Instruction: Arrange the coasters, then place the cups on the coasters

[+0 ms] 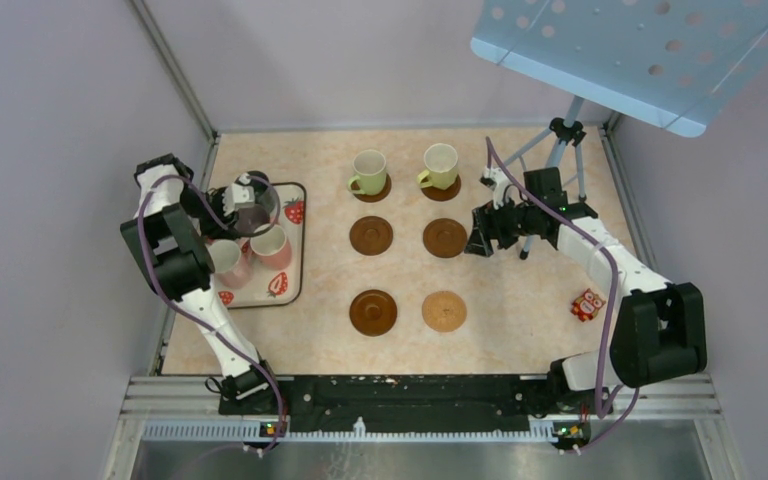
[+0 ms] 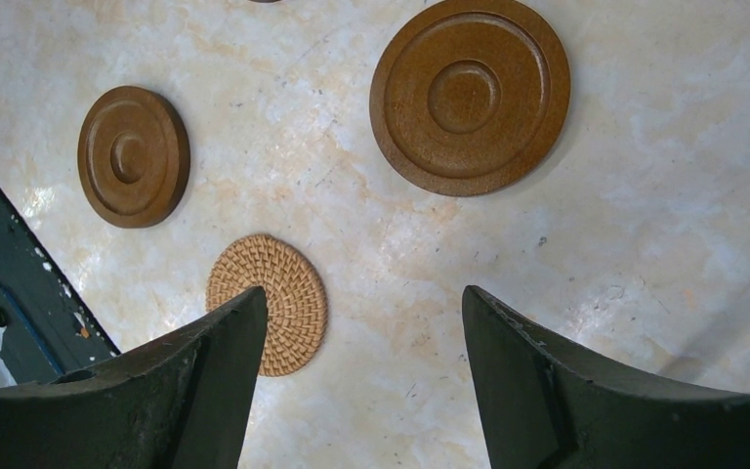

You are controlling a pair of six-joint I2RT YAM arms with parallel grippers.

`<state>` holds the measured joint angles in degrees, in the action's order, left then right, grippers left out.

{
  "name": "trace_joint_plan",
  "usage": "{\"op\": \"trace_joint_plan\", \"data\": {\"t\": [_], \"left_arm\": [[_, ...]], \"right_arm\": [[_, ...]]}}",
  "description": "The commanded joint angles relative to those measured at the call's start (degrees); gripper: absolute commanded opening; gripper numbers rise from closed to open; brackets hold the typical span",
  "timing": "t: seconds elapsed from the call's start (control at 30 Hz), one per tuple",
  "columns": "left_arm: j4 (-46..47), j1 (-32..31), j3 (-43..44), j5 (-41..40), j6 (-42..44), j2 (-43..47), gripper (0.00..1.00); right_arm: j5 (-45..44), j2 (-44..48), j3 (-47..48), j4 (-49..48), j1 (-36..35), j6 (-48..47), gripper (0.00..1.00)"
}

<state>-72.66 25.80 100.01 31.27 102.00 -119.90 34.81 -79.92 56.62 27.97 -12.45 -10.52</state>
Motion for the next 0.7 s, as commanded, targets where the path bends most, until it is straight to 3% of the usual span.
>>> {"op": "trace_joint_plan", "data": {"t": [0.0,0.33,0.67], "left_arm": [[-0.4,0.0,-0.5,3.3,-1.5,0.2,0.41],[-2.1,1.3,1.1,4.7,-4.5,3.3,0.04],[-5.7,3.4,3.5,10.0,-6.2,6.2,0.00]], "right_arm": [[0.9,-0.3,1.2,-0.5,0.4,-1.1,0.72],[1.2,0.4,1.2,-0.5,0.5,-1.2,0.72],[1.4,0.4,1.2,-0.6,0.5,-1.1,0.72]]}}
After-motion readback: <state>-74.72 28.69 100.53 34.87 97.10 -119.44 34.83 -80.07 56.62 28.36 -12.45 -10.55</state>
